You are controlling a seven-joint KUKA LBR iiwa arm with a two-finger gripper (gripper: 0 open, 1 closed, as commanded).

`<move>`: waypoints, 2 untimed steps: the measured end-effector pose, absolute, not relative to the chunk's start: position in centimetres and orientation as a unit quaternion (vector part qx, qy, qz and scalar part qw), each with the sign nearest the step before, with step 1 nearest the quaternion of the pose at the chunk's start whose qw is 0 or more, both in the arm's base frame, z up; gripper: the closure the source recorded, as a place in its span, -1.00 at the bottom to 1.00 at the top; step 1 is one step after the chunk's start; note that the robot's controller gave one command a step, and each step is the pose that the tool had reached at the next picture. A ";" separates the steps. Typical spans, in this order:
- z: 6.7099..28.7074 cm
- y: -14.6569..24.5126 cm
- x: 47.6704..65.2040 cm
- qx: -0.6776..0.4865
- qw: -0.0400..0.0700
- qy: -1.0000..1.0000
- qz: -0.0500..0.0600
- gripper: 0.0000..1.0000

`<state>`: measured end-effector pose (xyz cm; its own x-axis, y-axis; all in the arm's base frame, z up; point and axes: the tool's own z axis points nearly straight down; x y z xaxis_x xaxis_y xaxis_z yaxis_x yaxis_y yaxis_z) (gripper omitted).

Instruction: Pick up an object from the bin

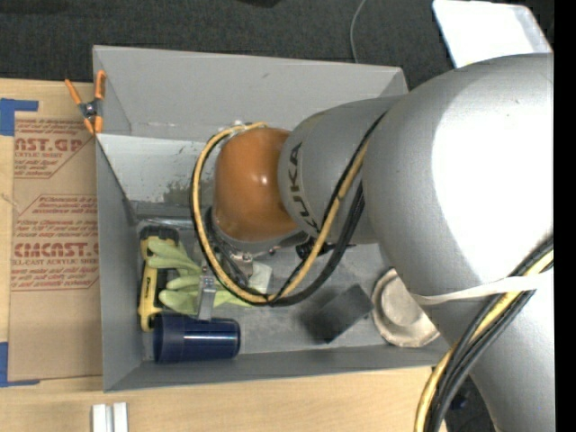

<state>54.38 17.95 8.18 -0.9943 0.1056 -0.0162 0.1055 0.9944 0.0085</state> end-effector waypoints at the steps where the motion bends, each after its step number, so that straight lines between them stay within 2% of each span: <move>1: 5.8 18.1 55.5 0.067 0.018 0.998 0.006 -1.00; 2: 6.8 18.1 55.4 0.059 0.017 0.998 0.006 -1.00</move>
Offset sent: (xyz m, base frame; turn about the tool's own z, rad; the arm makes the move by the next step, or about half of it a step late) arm 0.0085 0.0005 -0.0155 0.0141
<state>55.40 18.06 6.82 -0.9924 0.1187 -0.0326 0.1183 0.9929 0.0135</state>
